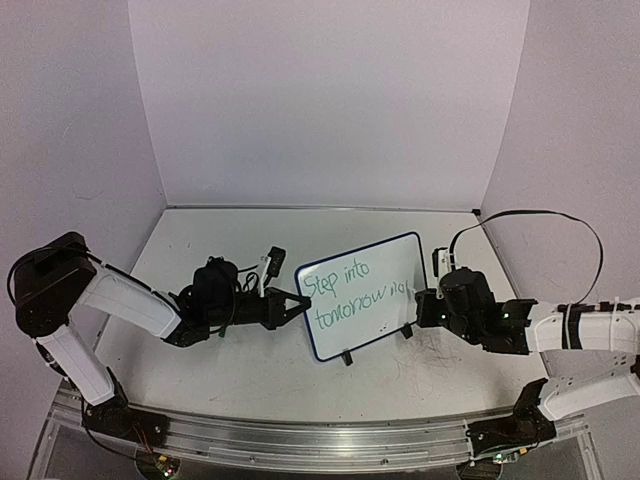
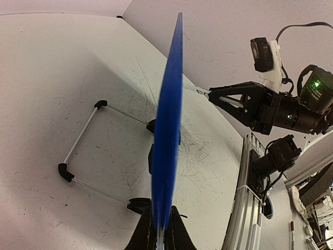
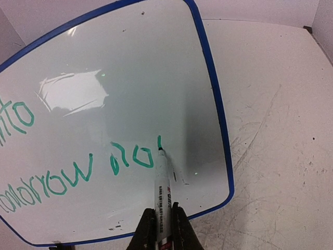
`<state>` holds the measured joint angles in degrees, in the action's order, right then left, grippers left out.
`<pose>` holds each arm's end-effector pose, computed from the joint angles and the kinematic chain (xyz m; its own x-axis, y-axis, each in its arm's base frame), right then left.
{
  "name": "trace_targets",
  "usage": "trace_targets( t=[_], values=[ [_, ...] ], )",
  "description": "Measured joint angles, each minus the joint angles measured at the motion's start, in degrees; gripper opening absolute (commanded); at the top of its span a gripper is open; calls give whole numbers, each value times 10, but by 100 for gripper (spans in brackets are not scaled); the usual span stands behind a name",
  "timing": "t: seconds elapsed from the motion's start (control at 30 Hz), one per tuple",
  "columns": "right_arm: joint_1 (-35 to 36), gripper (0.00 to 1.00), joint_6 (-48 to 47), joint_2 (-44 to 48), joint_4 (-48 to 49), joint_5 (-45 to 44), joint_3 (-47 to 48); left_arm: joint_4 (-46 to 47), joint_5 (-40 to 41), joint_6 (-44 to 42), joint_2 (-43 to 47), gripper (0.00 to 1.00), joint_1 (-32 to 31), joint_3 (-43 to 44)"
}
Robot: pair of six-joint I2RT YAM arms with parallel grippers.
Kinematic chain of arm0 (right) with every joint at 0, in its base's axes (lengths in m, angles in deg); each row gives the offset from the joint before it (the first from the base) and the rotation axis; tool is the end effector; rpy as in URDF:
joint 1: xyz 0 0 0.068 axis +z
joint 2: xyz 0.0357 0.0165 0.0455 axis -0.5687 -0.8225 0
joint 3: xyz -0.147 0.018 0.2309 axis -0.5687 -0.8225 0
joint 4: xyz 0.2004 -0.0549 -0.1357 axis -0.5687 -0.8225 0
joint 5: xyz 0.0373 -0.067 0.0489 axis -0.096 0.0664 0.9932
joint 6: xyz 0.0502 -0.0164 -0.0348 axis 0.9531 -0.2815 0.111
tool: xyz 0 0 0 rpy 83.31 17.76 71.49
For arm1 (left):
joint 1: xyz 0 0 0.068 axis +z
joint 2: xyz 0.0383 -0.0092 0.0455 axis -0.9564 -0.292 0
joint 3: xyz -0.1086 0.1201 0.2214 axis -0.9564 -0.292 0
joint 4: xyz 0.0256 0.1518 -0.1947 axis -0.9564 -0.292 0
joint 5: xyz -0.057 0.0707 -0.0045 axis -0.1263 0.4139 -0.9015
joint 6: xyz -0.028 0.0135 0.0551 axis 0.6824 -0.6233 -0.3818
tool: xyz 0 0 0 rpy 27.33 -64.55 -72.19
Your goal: Write a sentence on the whiteboard
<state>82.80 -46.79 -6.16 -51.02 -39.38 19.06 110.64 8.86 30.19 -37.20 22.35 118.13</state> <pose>0.1717 0.1652 0.2065 -0.5330 0.0481 -0.8447 -0.2721 0.9356 0.2250 0.1930 -0.2606 0.1826 -0.5971 -0.0114 -0.8021 0.7330 0.3984 -0.5513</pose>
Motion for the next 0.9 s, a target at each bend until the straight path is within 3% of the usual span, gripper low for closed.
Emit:
trace_targets(
  t=[0.9],
  values=[
    [0, 0, 9, -21, -11, -9, 11, 0, 0, 0, 0, 0, 0, 0]
  ],
)
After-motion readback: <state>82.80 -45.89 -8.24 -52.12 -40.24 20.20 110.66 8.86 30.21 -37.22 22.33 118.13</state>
